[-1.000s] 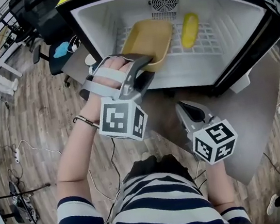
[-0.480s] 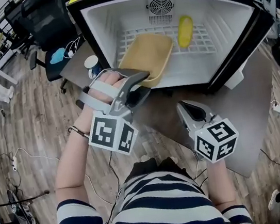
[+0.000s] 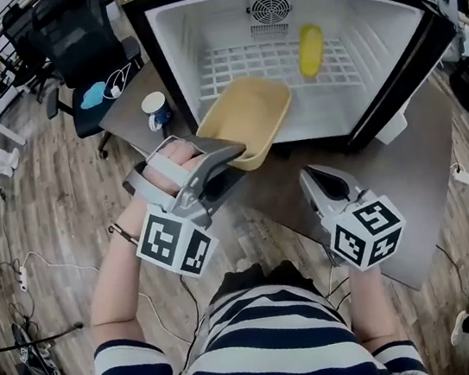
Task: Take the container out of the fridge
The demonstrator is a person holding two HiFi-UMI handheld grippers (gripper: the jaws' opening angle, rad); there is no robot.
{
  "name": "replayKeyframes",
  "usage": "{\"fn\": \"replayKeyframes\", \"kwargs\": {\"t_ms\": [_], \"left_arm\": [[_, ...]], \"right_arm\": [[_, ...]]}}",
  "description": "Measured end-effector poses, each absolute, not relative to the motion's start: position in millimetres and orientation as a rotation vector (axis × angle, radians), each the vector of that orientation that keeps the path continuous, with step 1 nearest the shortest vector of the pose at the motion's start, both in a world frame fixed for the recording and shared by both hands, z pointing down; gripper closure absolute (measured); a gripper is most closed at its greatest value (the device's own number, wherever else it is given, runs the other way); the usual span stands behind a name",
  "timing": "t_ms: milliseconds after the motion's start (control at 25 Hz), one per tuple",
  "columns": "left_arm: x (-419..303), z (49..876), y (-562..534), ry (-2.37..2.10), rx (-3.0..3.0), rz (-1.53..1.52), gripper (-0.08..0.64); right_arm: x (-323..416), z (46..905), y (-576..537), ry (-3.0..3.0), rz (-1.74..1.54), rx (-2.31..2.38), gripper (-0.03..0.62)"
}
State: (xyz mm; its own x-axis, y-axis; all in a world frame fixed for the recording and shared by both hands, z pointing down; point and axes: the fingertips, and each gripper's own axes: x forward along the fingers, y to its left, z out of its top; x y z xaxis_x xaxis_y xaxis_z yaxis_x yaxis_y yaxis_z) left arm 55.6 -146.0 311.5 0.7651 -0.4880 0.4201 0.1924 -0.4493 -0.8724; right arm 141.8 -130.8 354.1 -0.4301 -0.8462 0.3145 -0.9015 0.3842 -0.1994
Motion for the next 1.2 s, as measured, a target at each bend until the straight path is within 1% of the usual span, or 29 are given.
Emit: {"fn": "replayKeyframes", "kwargs": {"t_ms": [560, 1200], "left_arm": [[27.4, 347.4, -118.5, 0.137, -1.933, -0.81, 0.56], [28.3, 384.8, -97.9, 0.078, -1.974, -0.851, 0.56]], "right_arm": [[138.1, 366.7, -124.9, -2.433, 0.546, 1.598, 0.594], [139.6, 383.2, -118.3, -2.385, 0.559, 1.598, 0.595]]}}
